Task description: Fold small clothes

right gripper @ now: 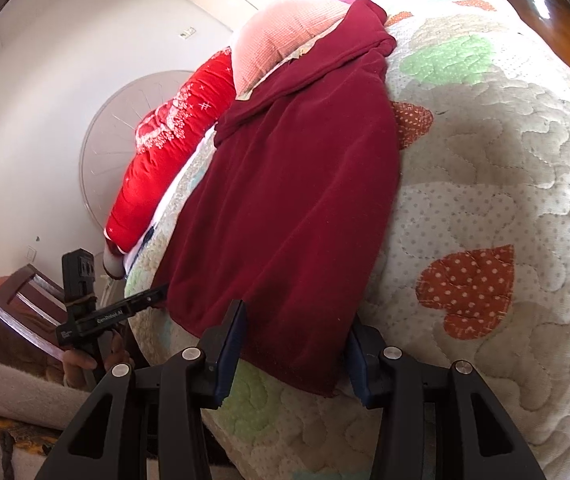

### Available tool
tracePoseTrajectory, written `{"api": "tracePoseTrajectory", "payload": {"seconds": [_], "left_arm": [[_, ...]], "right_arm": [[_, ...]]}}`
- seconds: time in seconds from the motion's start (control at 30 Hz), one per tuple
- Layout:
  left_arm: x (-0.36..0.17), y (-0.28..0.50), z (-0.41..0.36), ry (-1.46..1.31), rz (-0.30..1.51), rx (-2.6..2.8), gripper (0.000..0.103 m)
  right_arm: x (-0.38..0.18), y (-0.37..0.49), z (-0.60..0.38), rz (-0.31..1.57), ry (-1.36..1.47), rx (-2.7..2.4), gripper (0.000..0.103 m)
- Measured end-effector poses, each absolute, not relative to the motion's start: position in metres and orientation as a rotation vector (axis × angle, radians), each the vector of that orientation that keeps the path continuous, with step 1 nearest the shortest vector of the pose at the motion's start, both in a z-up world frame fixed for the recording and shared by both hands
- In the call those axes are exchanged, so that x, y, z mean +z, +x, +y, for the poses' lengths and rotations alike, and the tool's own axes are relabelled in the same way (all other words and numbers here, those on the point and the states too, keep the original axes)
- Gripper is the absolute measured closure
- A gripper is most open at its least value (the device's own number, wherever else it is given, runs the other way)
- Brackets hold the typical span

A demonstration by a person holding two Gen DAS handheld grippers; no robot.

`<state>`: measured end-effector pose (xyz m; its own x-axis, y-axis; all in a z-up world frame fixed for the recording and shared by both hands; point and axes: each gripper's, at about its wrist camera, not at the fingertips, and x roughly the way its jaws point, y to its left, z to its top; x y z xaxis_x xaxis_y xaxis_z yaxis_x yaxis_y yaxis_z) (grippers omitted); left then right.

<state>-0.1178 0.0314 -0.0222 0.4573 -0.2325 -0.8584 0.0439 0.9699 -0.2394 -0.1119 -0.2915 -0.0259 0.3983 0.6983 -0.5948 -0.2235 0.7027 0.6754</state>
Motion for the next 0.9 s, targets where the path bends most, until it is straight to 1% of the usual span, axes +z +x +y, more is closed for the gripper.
{"api": "tracePoseTrajectory", "payload": {"seconds": [0.07,0.1,0.13,0.17,0.2,0.23,0.27,0.3,0.47,0.63,0.77,0.9], "left_arm": [[-0.022,-0.116,0.035,-0.223,1.085,-0.174,0.055],[-0.022,-0.115,0.037,-0.239,1.085,-0.177,0.055],[-0.022,-0.115,0.038,-0.249,1.086,-0.179,0.057],[-0.021,-0.114,0.04,-0.259,1.082,-0.174,0.064],[-0.02,-0.115,0.041,-0.259,1.08,-0.162,0.083],[-0.019,-0.115,0.043,-0.256,1.079,-0.151,0.09],[-0.017,-0.115,0.046,-0.27,1.077,-0.163,0.09],[-0.014,-0.114,0.048,-0.28,1.075,-0.174,0.093],[0.016,-0.103,0.058,-0.312,0.999,-0.212,0.094],[0.04,-0.071,0.065,-0.335,0.945,-0.23,0.094],[0.067,-0.029,0.07,-0.31,0.864,-0.214,0.094],[0.086,0.037,0.075,-0.349,0.819,-0.207,0.094]], "right_arm": [[-0.027,-0.111,-0.291,0.992,0.557,0.627,0.061],[-0.027,-0.111,-0.29,0.987,0.55,0.628,0.065],[-0.027,-0.111,-0.288,0.98,0.537,0.637,0.074],[-0.025,-0.111,-0.286,0.97,0.536,0.66,0.079],[-0.024,-0.112,-0.285,0.962,0.543,0.68,0.081],[-0.023,-0.113,-0.286,0.953,0.548,0.695,0.083],[-0.02,-0.113,-0.285,0.94,0.55,0.708,0.084],[-0.016,-0.114,-0.285,0.93,0.55,0.718,0.084],[0.014,-0.099,-0.29,0.815,0.617,0.809,0.084],[0.046,-0.06,-0.284,0.715,0.605,0.825,0.084],[0.067,-0.014,-0.276,0.666,0.551,0.786,0.085],[0.079,0.04,-0.276,0.637,0.553,0.731,0.085]]}}
